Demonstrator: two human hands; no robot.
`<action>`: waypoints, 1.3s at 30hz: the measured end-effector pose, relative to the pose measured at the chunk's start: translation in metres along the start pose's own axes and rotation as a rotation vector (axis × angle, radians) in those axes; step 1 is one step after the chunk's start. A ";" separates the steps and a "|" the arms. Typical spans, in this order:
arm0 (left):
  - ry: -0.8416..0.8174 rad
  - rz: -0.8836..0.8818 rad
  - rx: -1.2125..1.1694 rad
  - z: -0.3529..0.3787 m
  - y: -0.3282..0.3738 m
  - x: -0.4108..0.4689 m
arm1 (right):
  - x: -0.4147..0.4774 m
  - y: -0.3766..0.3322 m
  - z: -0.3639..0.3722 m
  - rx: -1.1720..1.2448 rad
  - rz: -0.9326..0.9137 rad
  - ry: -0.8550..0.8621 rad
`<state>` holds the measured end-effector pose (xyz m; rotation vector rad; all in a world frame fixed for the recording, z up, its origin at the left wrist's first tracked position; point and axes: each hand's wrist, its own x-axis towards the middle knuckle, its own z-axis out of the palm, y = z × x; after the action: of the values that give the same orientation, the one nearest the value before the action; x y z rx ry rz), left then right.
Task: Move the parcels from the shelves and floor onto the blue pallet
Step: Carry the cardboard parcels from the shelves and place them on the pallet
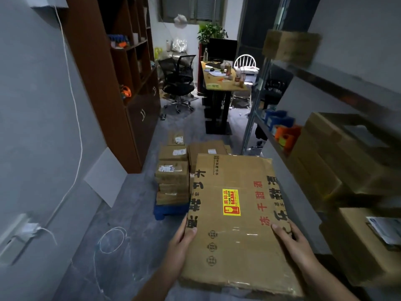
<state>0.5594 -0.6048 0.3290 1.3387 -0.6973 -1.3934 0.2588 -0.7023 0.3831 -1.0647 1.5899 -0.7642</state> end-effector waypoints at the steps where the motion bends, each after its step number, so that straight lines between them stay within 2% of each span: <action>1: -0.004 0.002 0.001 -0.004 0.011 0.020 | 0.016 -0.012 0.007 0.005 -0.009 -0.004; 5: 0.046 -0.014 0.023 -0.018 0.044 0.102 | 0.077 -0.055 0.033 0.039 -0.046 -0.018; 9: 0.017 -0.007 0.039 -0.022 0.068 0.169 | 0.141 -0.082 0.055 0.041 -0.045 0.002; 11: 0.064 -0.003 0.070 -0.022 0.081 0.204 | 0.178 -0.095 0.065 0.036 -0.041 -0.007; 17: 0.106 0.052 0.114 -0.007 0.118 0.317 | 0.311 -0.144 0.086 0.018 -0.084 -0.110; 23: 0.198 0.006 0.155 0.002 0.153 0.425 | 0.435 -0.199 0.104 -0.011 -0.091 -0.207; 30: 0.212 -0.007 0.139 -0.001 0.168 0.531 | 0.547 -0.237 0.138 -0.056 -0.096 -0.226; 33: 0.271 -0.070 0.108 -0.010 0.166 0.581 | 0.594 -0.244 0.158 -0.096 -0.083 -0.221; 39: 0.250 -0.154 0.054 -0.040 0.151 0.711 | 0.705 -0.246 0.213 -0.198 -0.027 -0.154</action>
<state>0.7512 -1.2972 0.2118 1.6048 -0.4757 -1.3040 0.4732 -1.4386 0.2599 -1.2595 1.5436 -0.5365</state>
